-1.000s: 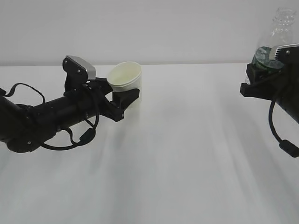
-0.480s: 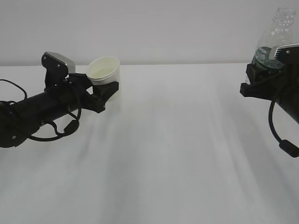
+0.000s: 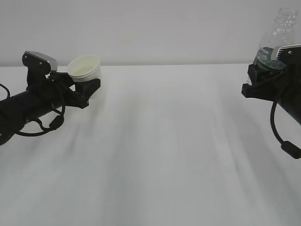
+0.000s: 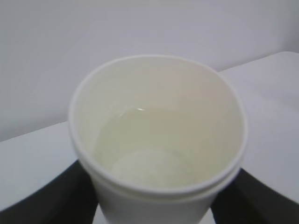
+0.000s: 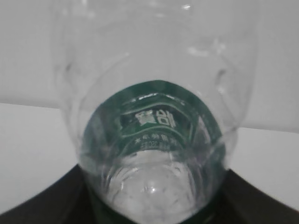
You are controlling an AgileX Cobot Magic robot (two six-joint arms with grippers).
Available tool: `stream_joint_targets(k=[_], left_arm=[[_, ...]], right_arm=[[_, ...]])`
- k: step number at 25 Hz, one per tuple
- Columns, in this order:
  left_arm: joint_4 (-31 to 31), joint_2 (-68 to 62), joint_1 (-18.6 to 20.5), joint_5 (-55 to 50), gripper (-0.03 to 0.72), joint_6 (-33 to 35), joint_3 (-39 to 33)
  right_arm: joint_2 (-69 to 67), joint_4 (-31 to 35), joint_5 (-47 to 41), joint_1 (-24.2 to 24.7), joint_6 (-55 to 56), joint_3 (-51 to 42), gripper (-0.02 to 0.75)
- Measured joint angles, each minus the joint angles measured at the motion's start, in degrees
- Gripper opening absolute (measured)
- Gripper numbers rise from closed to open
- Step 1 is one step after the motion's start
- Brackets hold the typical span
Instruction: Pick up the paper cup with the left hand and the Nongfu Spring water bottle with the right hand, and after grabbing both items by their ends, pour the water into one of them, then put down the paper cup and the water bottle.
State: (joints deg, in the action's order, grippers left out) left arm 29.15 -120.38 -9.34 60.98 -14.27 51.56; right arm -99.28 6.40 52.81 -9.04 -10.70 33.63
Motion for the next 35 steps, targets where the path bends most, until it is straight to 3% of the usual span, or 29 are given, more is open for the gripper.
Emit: stream_joint_targets(k=[24,35], left_arm=[[-3.1,0.0,9.7,-0.3,0.483,0.0,0.0],[-6.7,0.0,10.7,-3.3,0.482,0.1,0.0]], right_arm=[[0.0,0.1,-0.1,0.0,0.3,0.0,0.405],[0.0,0.1,-0.1,0.0,0.3,0.0,0.405]])
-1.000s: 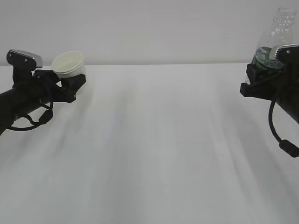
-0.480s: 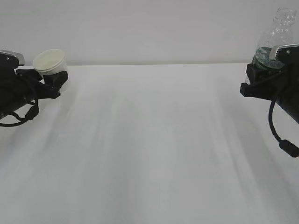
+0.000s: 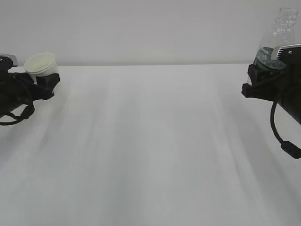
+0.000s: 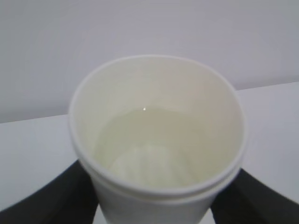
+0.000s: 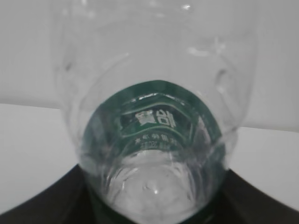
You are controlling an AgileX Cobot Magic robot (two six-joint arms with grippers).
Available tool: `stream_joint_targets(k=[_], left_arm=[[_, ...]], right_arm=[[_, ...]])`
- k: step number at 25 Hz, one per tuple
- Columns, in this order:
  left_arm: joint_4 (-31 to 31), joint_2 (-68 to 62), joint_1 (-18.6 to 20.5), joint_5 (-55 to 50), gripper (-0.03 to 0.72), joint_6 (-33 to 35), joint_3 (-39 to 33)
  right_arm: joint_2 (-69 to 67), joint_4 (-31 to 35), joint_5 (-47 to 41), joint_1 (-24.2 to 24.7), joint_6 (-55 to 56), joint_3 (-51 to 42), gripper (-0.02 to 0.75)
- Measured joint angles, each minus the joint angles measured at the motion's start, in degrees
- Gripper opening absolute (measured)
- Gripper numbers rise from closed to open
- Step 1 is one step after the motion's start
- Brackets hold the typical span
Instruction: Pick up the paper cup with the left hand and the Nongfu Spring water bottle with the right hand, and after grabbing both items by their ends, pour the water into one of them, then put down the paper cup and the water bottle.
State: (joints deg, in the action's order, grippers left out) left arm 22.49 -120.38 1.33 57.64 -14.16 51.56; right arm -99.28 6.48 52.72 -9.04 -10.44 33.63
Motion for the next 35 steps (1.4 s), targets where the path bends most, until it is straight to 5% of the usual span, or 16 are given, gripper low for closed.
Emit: stream_joint_targets(k=[35], left_arm=[[-13.2,-12.9,0.0,10.1,0.481,7.6,0.4]], right_arm=[[0.0,0.0,-0.4,0.0,0.9,0.0,0.405]])
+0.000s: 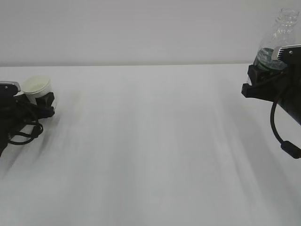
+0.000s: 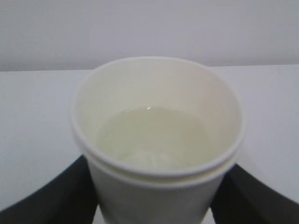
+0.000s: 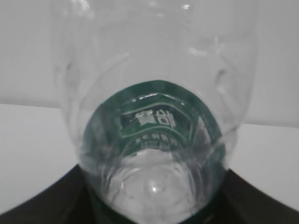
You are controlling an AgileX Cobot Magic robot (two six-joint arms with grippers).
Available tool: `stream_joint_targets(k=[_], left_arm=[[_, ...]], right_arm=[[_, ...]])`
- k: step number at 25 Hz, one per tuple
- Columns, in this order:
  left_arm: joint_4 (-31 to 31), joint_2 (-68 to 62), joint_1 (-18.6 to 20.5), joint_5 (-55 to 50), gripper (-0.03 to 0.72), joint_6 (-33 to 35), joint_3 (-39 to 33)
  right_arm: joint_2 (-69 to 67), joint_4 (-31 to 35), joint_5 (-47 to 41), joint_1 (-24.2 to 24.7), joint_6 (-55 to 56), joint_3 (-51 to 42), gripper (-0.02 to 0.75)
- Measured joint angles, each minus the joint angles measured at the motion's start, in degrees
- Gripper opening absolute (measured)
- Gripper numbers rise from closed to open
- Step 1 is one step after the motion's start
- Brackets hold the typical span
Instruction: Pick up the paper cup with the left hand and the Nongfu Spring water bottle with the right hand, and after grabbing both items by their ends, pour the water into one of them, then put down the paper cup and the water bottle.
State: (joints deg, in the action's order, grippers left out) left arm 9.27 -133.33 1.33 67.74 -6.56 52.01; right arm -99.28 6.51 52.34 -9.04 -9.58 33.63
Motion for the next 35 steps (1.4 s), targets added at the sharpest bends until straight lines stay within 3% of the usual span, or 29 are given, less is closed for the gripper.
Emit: stream_joint_targets(k=[7,15,21,35], left_arm=[[-0.2,-0.5,0.0,1.2,0.490,0.0,0.1],[-0.2,-1.5,0.0,-1.5,0.602,0.0,0.1],[-0.2,-1.5,0.0,-1.5,0.607,0.0,0.0],[0.9,6.3,0.0,-1.5,0.608,0.0,-9.3]], right_arm=[[0.0,0.0,0.0,0.0,0.1,0.0,0.405],[0.0,0.0,0.0,0.0,0.4,0.0,0.405],[0.0,0.0,0.0,0.0,0.5,0.0,0.405],[0.0,0.1,-0.1,0.0,1.0,0.0,0.405]])
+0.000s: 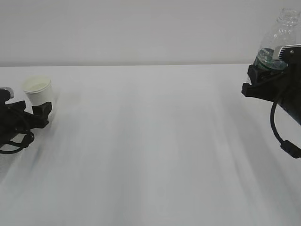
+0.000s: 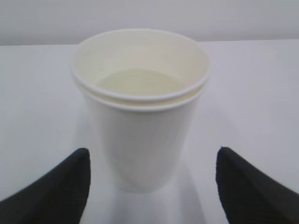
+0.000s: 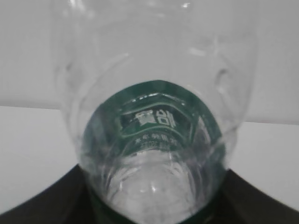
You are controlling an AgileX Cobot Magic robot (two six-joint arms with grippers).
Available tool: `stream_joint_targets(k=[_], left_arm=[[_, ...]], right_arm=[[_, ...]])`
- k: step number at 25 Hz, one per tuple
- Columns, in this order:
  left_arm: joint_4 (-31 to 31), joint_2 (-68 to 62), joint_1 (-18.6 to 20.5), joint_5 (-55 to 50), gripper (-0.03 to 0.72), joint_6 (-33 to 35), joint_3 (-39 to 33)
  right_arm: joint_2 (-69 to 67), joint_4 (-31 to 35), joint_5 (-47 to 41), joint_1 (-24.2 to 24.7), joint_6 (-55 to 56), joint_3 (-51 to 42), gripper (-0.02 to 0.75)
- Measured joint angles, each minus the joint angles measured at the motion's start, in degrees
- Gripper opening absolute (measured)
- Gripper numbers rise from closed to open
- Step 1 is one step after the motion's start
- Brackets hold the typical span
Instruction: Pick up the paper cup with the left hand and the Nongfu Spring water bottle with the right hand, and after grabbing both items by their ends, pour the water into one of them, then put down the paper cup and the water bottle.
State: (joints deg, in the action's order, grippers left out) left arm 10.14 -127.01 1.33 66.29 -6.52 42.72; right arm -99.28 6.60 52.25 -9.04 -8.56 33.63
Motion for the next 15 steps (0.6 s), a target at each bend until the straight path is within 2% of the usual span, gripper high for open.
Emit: stream_joint_targets(k=[9,15], left_arm=[[1.4,6.3,-0.1,0.0,0.608,0.0,-6.9],[1.4,9.4,-2.6,0.0,0.601,0.0,-9.2]], right_arm=[[0.0,0.0,0.0,0.0,0.1,0.0,0.404],[0.0,0.0,-0.2,0.0,0.1,0.0,0.404]])
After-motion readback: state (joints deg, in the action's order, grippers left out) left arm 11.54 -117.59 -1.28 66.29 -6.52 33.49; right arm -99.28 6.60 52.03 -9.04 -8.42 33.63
